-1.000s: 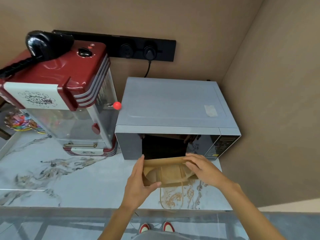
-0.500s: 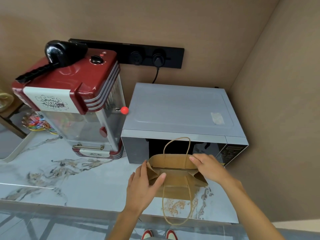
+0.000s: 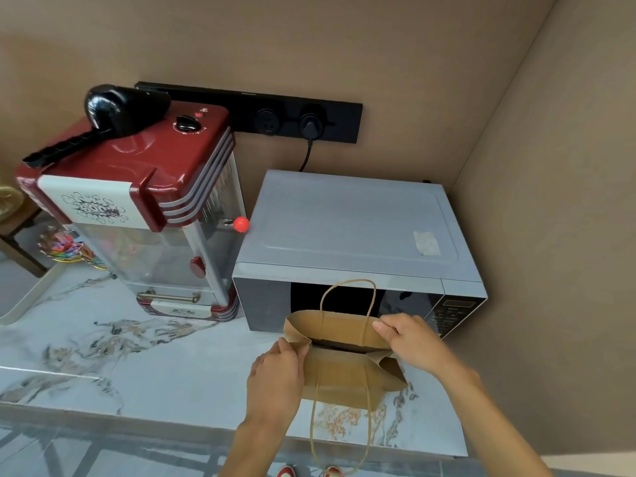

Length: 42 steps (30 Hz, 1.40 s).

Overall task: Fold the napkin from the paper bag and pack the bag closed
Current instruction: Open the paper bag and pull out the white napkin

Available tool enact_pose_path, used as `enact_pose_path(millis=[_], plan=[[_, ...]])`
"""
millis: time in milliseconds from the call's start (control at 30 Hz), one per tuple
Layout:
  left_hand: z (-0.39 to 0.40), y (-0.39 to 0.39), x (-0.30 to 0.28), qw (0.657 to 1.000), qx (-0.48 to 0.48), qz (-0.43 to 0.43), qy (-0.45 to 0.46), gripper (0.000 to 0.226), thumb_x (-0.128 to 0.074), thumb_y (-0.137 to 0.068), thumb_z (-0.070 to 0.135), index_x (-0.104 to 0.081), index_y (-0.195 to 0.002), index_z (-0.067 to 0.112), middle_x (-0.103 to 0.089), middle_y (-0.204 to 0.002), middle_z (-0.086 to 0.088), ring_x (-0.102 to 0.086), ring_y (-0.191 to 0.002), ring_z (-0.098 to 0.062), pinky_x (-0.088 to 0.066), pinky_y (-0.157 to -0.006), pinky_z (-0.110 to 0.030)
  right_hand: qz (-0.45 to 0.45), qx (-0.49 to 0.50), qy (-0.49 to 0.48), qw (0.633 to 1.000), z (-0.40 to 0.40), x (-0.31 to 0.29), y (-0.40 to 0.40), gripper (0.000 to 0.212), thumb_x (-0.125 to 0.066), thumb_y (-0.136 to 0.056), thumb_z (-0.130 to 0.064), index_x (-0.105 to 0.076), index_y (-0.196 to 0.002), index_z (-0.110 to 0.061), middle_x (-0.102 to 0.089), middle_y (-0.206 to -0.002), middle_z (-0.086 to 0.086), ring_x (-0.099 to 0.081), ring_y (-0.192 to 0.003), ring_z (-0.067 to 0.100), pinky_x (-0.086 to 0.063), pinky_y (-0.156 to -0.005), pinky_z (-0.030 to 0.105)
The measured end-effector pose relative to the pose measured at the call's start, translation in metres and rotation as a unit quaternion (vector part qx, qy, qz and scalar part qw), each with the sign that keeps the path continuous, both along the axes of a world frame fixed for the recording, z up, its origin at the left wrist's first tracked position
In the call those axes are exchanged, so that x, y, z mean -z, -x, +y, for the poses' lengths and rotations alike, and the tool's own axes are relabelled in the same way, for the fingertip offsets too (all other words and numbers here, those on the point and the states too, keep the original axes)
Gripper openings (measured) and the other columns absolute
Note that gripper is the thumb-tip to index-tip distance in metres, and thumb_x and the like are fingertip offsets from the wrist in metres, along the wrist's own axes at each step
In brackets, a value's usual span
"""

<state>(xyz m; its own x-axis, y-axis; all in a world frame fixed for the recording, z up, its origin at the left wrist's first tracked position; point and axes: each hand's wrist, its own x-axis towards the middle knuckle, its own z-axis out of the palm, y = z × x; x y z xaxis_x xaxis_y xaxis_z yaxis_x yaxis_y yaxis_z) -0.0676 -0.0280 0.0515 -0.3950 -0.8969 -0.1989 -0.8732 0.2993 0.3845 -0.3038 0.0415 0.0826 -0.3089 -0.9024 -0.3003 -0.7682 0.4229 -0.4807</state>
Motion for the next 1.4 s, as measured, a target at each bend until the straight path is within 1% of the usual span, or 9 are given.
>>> enact_pose_path(millis=[133, 233, 300, 500, 600, 733, 867, 1033, 1400], plan=[[-0.001, 0.002, -0.003, 0.998, 0.027, 0.054, 0.021, 0.039, -0.032, -0.106, 0.036, -0.068, -0.115, 0.022, -0.059, -0.137, 0.004, -0.067, -0.105, -0.024, -0.056, -0.085, -0.037, -0.014, 0.02, 0.006, 1.0, 0.0, -0.003, -0.002, 0.044, -0.043, -0.104, -0.038, -0.041, -0.066, -0.015, -0.043, -0.059, -0.001, -0.043, -0.058, 0.017, -0.025, -0.053, 0.029], [-0.006, 0.003, -0.004, 0.997, 0.026, 0.075, 0.006, 0.034, -0.033, -0.106, 0.028, -0.066, -0.103, 0.018, -0.069, -0.108, -0.001, -0.067, -0.086, -0.022, -0.057, -0.074, -0.036, -0.021, 0.042, 0.044, 0.998, 0.003, -0.006, -0.007, 0.027, -0.051, -0.1, -0.041, -0.059, -0.084, -0.021, -0.063, -0.077, -0.004, -0.059, -0.074, 0.015, -0.042, -0.063, 0.029], [-0.008, 0.005, -0.006, 0.997, 0.007, 0.078, -0.016, 0.035, -0.033, -0.106, 0.028, -0.062, -0.089, 0.015, -0.067, -0.091, -0.003, -0.065, -0.079, -0.023, -0.054, -0.069, -0.036, 0.02, 0.078, 0.096, 0.992, 0.005, -0.009, -0.016, 0.012, -0.059, -0.094, -0.042, -0.057, -0.094, -0.03, -0.062, -0.09, -0.015, -0.058, -0.085, 0.006, -0.047, -0.066, 0.024], [-0.01, 0.006, -0.011, 0.992, -0.016, 0.122, -0.037, 0.033, -0.04, -0.104, 0.029, -0.054, -0.076, 0.021, -0.06, -0.073, 0.004, -0.06, -0.069, -0.019, -0.044, -0.06, -0.029, 0.138, 0.175, 0.147, 0.964, 0.006, -0.019, -0.051, 0.048, -0.064, -0.089, -0.044, -0.03, -0.06, -0.027, -0.041, -0.05, -0.009, -0.045, -0.049, 0.006, -0.02, -0.041, 0.023], [-0.012, 0.006, -0.012, 0.99, -0.028, 0.127, -0.045, 0.031, -0.04, -0.104, 0.03, -0.058, -0.081, 0.021, -0.065, -0.078, 0.002, -0.063, -0.072, -0.019, -0.05, -0.065, -0.034, 0.149, 0.162, 0.138, 0.966, 0.009, -0.024, -0.061, 0.052, -0.059, -0.093, -0.04, -0.026, -0.055, -0.024, -0.037, -0.045, -0.006, -0.045, -0.047, 0.014, -0.022, -0.039, 0.024], [-0.013, 0.006, -0.013, 0.99, -0.041, 0.122, -0.05, 0.027, -0.038, -0.104, 0.032, -0.058, -0.087, 0.024, -0.067, -0.084, 0.003, -0.064, -0.076, -0.016, -0.054, -0.072, -0.032, 0.072, 0.117, 0.1, 0.985, 0.019, -0.025, -0.067, 0.036, -0.057, -0.091, -0.042, -0.046, -0.062, -0.025, -0.058, -0.057, -0.007, -0.056, -0.058, 0.007, -0.041, -0.049, 0.024], [-0.015, 0.008, -0.013, 0.99, -0.037, 0.123, -0.058, 0.022, -0.035, -0.105, 0.032, -0.054, -0.093, 0.028, -0.066, -0.085, 0.003, -0.062, -0.074, -0.013, -0.05, -0.068, -0.027, -0.024, 0.024, 0.031, 0.999, 0.019, -0.028, -0.064, 0.016, -0.052, -0.095, -0.031, -0.067, -0.088, -0.032, -0.068, -0.079, -0.017, -0.063, -0.075, 0.002, -0.055, -0.068, 0.023], [-0.015, 0.007, -0.018, 0.986, -0.028, 0.138, -0.091, 0.025, -0.036, -0.104, 0.028, -0.05, -0.083, 0.032, -0.057, -0.071, 0.006, -0.056, -0.068, -0.014, -0.04, -0.059, -0.028, 0.043, -0.068, -0.066, 0.995, -0.01, -0.021, -0.06, 0.026, -0.039, -0.095, -0.008, -0.063, -0.102, -0.01, -0.064, -0.094, 0.011, -0.063, -0.081, 0.03, -0.05, -0.065, 0.036], [-0.009, 0.004, -0.023, 0.98, -0.047, 0.157, -0.117, 0.027, -0.034, -0.105, 0.024, -0.057, -0.091, 0.021, -0.058, -0.077, 0.0, -0.053, -0.067, -0.011, -0.037, -0.054, -0.024, 0.102, -0.077, -0.245, 0.961, -0.047, -0.009, -0.073, 0.039, -0.053, -0.091, -0.001, -0.055, -0.129, -0.01, -0.056, -0.126, 0.014, -0.06, -0.107, 0.032, -0.054, -0.084, 0.041]])
